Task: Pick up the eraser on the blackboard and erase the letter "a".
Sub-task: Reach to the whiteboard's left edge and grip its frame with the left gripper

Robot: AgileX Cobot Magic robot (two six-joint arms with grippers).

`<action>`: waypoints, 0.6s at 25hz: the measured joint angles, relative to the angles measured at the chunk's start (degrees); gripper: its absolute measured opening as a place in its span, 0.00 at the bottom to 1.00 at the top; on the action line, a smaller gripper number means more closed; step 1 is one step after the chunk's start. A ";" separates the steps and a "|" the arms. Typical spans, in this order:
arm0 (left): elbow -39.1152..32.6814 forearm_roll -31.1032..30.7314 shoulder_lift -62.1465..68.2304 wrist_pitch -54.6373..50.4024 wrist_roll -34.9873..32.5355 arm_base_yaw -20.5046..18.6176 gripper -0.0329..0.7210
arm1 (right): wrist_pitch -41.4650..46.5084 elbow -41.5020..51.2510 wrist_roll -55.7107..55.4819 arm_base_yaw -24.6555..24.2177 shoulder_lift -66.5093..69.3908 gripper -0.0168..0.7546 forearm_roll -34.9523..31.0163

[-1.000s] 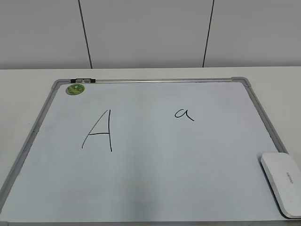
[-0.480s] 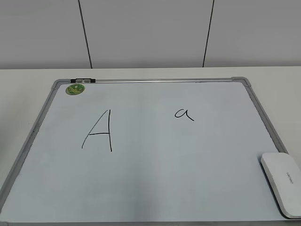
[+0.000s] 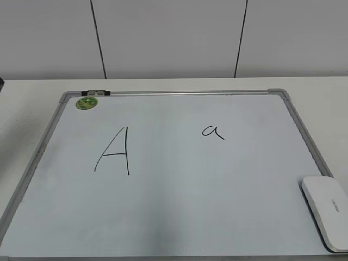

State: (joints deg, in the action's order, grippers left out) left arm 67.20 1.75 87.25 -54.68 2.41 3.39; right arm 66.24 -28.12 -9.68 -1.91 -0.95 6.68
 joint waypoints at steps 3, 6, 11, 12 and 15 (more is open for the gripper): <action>3.63 0.10 4.88 -1.44 0.15 0.00 0.37 | 0.00 0.00 0.00 0.00 0.00 0.71 0.00; 6.59 -0.03 8.60 -2.04 0.83 0.00 0.37 | 0.00 0.00 0.00 0.00 0.00 0.71 0.00; 10.17 -0.49 13.99 -2.28 1.48 0.00 0.37 | 0.00 0.00 0.00 0.00 0.00 0.71 0.00; 10.69 -0.62 15.04 -2.42 1.48 0.00 0.37 | 0.00 0.00 0.00 0.00 0.00 0.71 0.00; 11.20 -0.84 17.69 -2.71 1.62 0.00 0.37 | 0.00 0.00 0.00 0.00 0.00 0.71 0.00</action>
State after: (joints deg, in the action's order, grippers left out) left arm 78.39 0.91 104.94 -57.39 4.03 3.39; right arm 66.24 -28.12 -9.68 -1.91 -0.95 6.68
